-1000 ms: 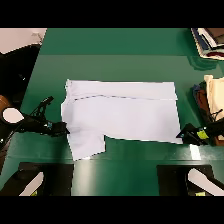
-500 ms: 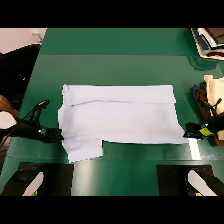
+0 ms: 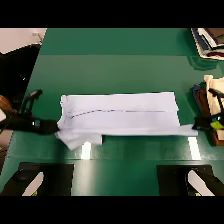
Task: Fold the shirts.
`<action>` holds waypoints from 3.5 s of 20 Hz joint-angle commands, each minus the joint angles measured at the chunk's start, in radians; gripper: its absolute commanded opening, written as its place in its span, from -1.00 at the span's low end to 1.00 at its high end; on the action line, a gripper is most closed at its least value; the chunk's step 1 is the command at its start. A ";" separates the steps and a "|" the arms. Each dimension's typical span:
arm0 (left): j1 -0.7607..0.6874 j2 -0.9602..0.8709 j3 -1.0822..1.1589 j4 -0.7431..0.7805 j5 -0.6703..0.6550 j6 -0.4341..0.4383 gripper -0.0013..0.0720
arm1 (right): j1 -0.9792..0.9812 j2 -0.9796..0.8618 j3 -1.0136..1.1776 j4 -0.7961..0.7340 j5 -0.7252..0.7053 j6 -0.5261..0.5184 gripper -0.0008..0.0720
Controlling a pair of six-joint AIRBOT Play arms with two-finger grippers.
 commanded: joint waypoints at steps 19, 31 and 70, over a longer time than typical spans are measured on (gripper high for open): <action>0.001 -0.571 0.427 0.005 0.267 0.078 -0.34 | -0.019 -0.623 0.556 0.316 -0.121 -0.045 0.32; -0.246 -0.581 0.435 -0.156 0.419 0.024 -0.89 | -0.117 -0.712 0.235 0.549 -0.185 -0.191 0.54; -0.147 -0.651 0.811 0.080 0.326 -0.018 -0.89 | 0.866 -0.620 0.770 0.803 -0.517 -0.235 -0.91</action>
